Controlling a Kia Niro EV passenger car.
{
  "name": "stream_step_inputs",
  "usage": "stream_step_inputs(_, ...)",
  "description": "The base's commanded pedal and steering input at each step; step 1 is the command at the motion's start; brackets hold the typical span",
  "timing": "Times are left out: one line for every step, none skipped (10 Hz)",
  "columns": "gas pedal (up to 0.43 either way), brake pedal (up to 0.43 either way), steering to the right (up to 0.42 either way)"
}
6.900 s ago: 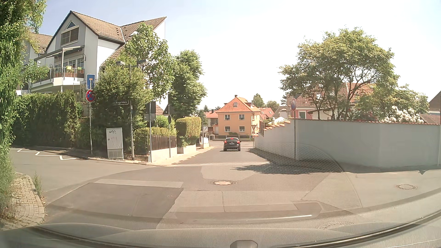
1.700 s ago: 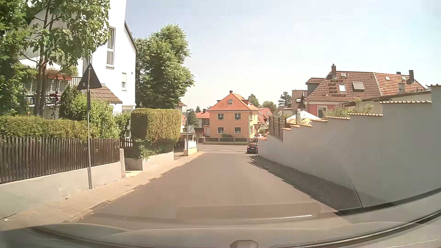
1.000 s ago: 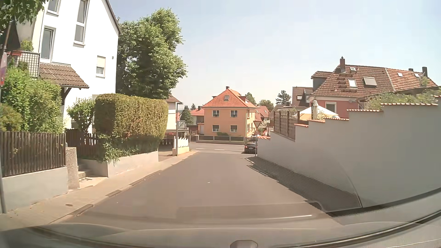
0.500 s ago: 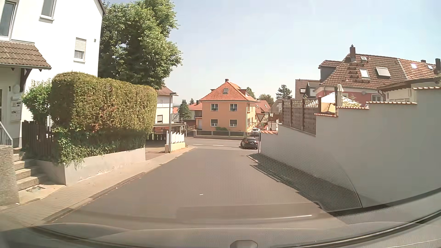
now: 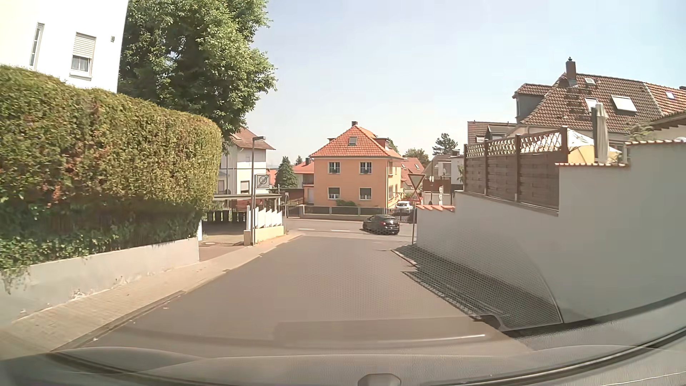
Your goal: Follow the waypoints while adhering to traffic rules and regulations
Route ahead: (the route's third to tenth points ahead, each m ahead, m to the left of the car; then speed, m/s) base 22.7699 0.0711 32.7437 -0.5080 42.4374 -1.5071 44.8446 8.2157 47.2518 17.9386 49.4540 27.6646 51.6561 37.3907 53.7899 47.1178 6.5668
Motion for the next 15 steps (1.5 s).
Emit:
stream_step_inputs(0.000,0.000,-0.003)
stream_step_inputs(0.000,0.024,-0.003)
stream_step_inputs(0.000,0.140,-0.003)
stream_step_inputs(0.000,0.189,-0.003)
stream_step_inputs(0.000,0.238,-0.003)
stream_step_inputs(0.000,0.262,-0.003)
stream_step_inputs(0.000,0.280,-0.003)
stream_step_inputs(0.000,0.293,-0.003)
stream_step_inputs(0.000,0.305,-0.003)
stream_step_inputs(0.000,0.311,-0.003)
stream_step_inputs(0.000,0.317,-0.003)
stream_step_inputs(0.000,0.311,-0.003)
stream_step_inputs(0.000,0.311,-0.001)
stream_step_inputs(0.000,0.317,0.000)
stream_step_inputs(0.000,0.317,0.000)
